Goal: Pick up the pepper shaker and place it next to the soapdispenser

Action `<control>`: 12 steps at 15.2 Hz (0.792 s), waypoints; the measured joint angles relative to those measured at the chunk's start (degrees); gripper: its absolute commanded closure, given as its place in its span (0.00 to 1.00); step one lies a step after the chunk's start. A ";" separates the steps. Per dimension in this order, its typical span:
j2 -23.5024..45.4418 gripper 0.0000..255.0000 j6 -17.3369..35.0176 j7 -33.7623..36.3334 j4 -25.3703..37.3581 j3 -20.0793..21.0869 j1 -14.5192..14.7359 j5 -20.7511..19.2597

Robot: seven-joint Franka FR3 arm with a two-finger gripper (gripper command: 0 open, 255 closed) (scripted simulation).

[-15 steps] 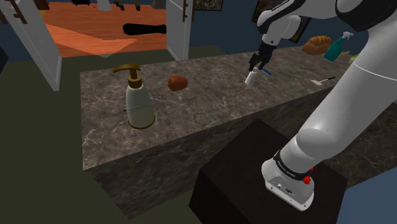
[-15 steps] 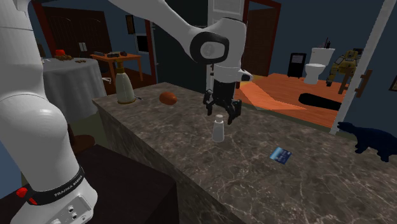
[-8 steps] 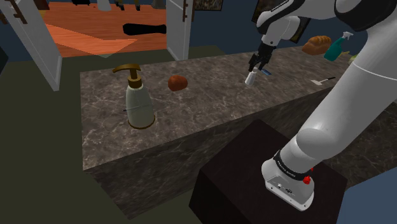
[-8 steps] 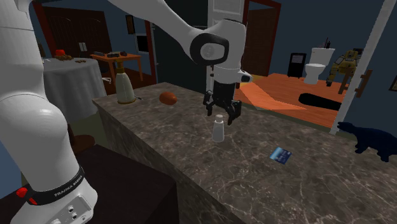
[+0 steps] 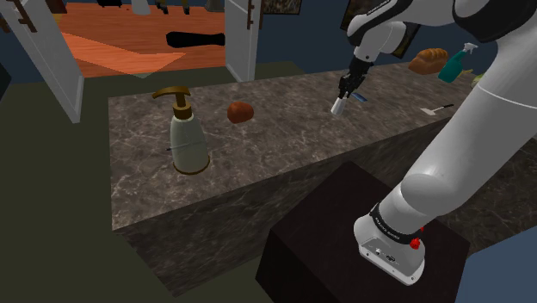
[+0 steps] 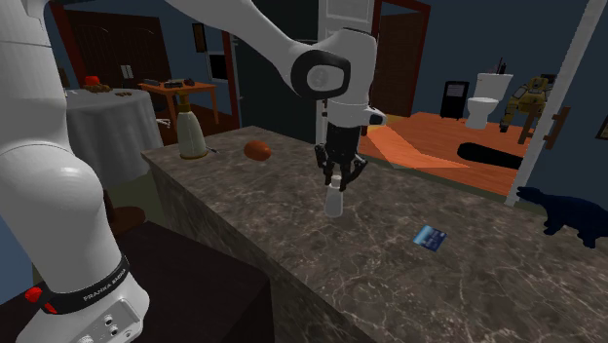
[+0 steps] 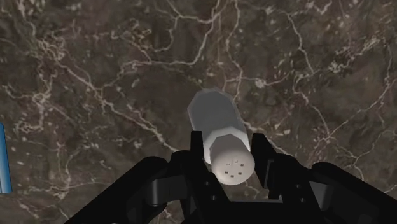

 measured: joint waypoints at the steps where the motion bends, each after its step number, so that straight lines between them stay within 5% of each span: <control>1: -0.01 1.00 -0.01 0.02 0.00 0.00 0.00 -0.01; 12: -3.33 1.00 -6.37 2.31 3.61 -0.29 0.27 -2.84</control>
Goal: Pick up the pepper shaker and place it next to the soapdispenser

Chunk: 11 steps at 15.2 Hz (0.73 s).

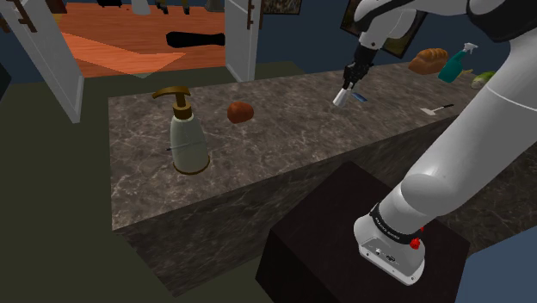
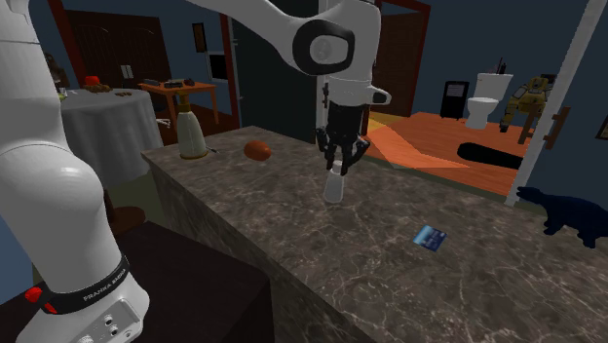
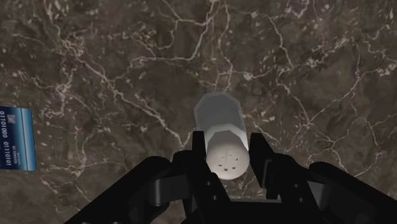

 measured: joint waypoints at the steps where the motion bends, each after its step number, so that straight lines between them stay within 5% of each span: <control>1: -0.58 1.00 -0.59 0.37 0.13 0.03 0.08 -0.40; 11: -3.35 1.00 -7.79 2.39 5.20 0.23 0.35 -2.43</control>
